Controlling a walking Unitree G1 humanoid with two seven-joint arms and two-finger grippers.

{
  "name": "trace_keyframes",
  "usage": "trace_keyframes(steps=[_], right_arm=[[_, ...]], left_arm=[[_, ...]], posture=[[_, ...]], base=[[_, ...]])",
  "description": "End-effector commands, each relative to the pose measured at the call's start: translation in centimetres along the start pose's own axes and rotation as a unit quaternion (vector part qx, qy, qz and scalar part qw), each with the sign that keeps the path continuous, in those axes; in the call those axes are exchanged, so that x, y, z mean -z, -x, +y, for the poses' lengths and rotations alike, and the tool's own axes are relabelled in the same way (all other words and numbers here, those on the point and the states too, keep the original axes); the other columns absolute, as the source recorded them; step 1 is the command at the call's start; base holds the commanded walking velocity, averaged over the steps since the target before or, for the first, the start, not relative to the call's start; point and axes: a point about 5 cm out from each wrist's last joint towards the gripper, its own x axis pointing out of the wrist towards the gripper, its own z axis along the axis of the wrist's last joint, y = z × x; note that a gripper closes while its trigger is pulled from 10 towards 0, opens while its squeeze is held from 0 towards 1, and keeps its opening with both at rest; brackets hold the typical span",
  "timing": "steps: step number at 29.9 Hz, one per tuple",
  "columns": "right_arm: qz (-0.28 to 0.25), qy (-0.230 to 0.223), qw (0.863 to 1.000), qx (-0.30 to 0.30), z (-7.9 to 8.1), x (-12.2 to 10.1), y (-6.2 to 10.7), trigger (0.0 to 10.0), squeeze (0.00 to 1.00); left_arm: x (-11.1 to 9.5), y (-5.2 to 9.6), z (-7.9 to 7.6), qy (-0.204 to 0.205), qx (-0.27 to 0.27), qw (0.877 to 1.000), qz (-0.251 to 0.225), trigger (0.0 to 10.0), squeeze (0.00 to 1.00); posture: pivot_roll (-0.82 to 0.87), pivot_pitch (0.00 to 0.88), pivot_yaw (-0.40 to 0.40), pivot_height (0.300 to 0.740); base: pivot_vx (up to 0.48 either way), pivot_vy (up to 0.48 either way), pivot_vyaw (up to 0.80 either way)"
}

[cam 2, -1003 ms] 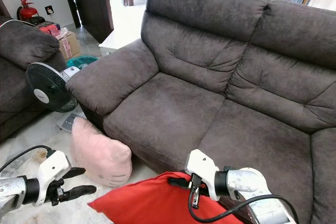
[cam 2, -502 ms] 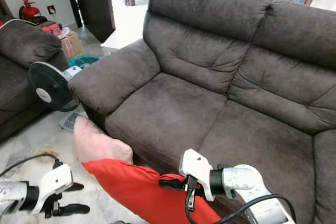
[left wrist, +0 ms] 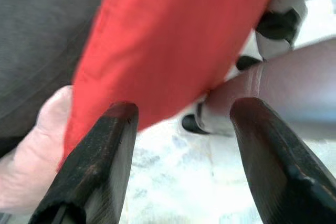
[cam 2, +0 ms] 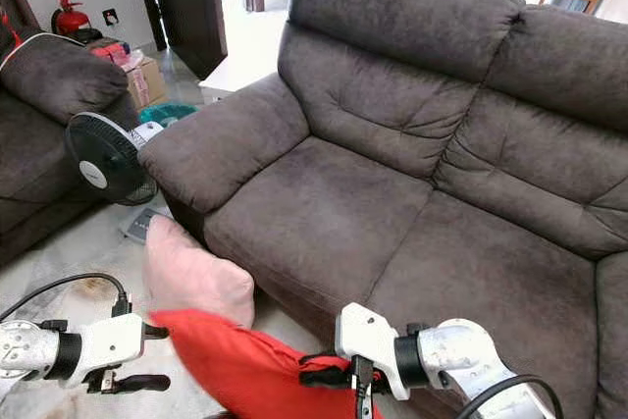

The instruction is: Move the pillow to the sofa from floor

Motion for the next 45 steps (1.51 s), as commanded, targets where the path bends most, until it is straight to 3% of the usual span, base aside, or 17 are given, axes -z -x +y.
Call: trace_keyframes(steps=[1, 7, 8, 9, 10, 11, 13, 18, 25, 36, 45], right_arm=[[-0.02, 0.058, 0.998, -0.019, 0.2, -2.0, 0.3, 10.0, 0.0], [-0.016, 0.064, 0.998, -0.023, 0.2, -2.3, 0.7, 10.0, 0.0], [-0.015, 0.065, 0.998, -0.023, 0.3, -2.3, 0.7, 10.0, 0.0], [-0.013, 0.065, 0.998, -0.015, 0.2, -2.3, 0.7, 10.0, 0.0], [-0.013, 0.065, 0.998, -0.015, 0.2, -2.3, 0.7, 10.0, 0.0], [-0.013, 0.062, 0.998, -0.01, 0.1, -2.2, 0.7, 10.0, 0.0], [-0.011, 0.058, 0.998, -0.014, 0.3, -1.9, 0.8, 10.0, 0.0], [0.004, 0.055, 0.998, -0.033, 0.8, -1.5, 1.0, 10.0, 0.0], [0.009, 0.061, 0.997, -0.035, 0.7, -1.7, 1.4, 10.0, 0.0], [0.006, 0.071, 0.996, -0.046, 1.2, -2.3, 1.7, 10.0, 0.0], [0.003, 0.085, 0.995, -0.053, 1.4, -3.1, 2.0, 10.0, 0.0]], left_arm=[[0.2, -0.1, -0.4, -0.02, 0.034, 0.999, 0.01, 10.0, 0.0], [1.2, -0.3, -0.7, -0.048, 0.064, 0.996, 0.038, 10.0, 0.0], [1.4, -0.3, -0.4, -0.047, 0.054, 0.997, 0.04, 10.0, 0.0], [1.4, -0.5, 0.5, -0.029, 0.011, 0.999, 0.03, 10.0, 0.0], [1.4, -0.5, 0.5, -0.029, 0.011, 0.999, 0.03, 10.0, 0.0], [1.2, -0.7, 1.3, -0.004, -0.032, 0.999, 0.003, 10.0, 0.0], [0.7, -0.9, 1.6, 0.018, -0.051, 0.998, -0.031, 10.0, 0.0], [0.3, -0.9, 1.1, 0.015, -0.021, 0.998, -0.049, 10.0, 0.0], [1.1, -0.8, 1.6, 0.002, -0.011, 1.0, -0.03, 10.0, 0.0], [2.9, -1.2, 0.7, -0.014, 0.032, 0.999, 0.011, 10.0, 0.0], [3.8, -1.7, 0.5, -0.036, 0.025, 0.998, 0.035, 10.0, 0.0]], posture=[[0.13, 0.0, -0.043, 0.74], [0.12, 0.0, -0.041, 0.74], [0.12, 0.0, -0.041, 0.74], [0.12, 0.0, -0.041, 0.74], [0.12, 0.0, -0.041, 0.74], [0.12, 0.0, -0.043, 0.74], [0.12, 0.0, -0.046, 0.74], [0.12, 0.0, -0.053, 0.74], [0.11, 0.0, -0.053, 0.74], [0.1, 0.0, -0.053, 0.74], [0.09, 0.0, -0.053, 0.74]], base=[[0.0, 0.0, 0.0], [0.0, 0.0, 0.0], [0.0, 0.0, 0.0], [0.0, 0.0, 0.0], [0.0, 0.0, 0.0], [0.0, 0.0, 0.0], [0.0, 0.0, 0.0], [0.0, 0.0, 0.0], [0.0, 0.0, 0.0], [0.0, 0.0, 0.0], [0.0, 0.0, 0.0]])
